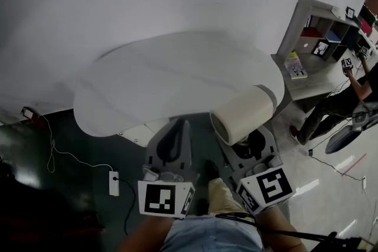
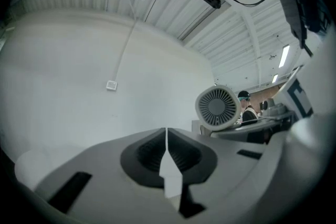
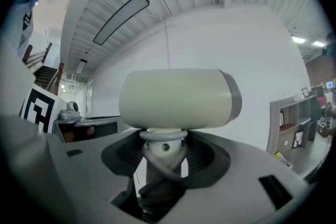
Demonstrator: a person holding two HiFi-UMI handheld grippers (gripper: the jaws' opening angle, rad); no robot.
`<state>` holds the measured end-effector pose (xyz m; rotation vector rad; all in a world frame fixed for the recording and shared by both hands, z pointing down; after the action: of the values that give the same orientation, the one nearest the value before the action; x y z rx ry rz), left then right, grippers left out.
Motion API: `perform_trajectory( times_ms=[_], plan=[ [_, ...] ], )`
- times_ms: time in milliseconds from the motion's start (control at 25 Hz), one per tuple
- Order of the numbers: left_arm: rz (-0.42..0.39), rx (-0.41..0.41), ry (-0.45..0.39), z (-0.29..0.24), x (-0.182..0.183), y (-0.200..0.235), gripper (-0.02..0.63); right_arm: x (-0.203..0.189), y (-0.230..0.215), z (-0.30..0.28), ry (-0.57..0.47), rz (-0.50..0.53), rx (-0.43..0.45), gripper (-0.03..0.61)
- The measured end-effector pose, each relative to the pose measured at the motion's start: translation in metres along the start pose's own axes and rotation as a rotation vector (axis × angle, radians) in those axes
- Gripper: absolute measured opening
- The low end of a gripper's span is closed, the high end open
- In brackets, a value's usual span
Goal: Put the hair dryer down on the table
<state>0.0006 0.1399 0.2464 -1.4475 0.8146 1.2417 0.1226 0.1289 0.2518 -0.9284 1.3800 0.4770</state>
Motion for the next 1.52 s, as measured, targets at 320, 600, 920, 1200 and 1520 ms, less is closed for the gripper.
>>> perform_trajectory(
  times_ms=[320, 600, 920, 1200, 1520],
  plan=[
    [-0.006, 0.036, 0.028, -0.095, -0.010, 0.029, 0.017, 0.017, -0.061, -0.083, 0.047, -0.019, 0.028, 0.224],
    [-0.010, 0.064, 0.051, -0.165, -0.019, 0.047, 0.017, 0.032, -0.106, -0.143, 0.067, -0.016, 0.058, 0.224],
    [-0.015, 0.104, 0.029, -0.212, -0.022, 0.069, 0.017, 0.047, -0.130, -0.197, 0.073, 0.008, 0.099, 0.224],
    [-0.007, 0.161, 0.032, -0.228, -0.033, 0.107, 0.017, 0.059, -0.126, -0.249, 0.070, 0.046, 0.143, 0.224],
    [0.009, 0.174, 0.047, -0.266, -0.064, 0.177, 0.017, 0.055, -0.121, -0.338, 0.091, 0.056, 0.138, 0.224]
  ],
)
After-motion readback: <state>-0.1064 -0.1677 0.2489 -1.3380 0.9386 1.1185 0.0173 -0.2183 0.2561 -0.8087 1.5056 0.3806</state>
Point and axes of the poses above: the fingertips, and each gripper's own axes: z backward along the fingers, y to its left, x out of its top, the point moved 3 cm from there along z, backward along the fingers, and after that the axes turned 14 degrees about -z, right-handed, at the moved point
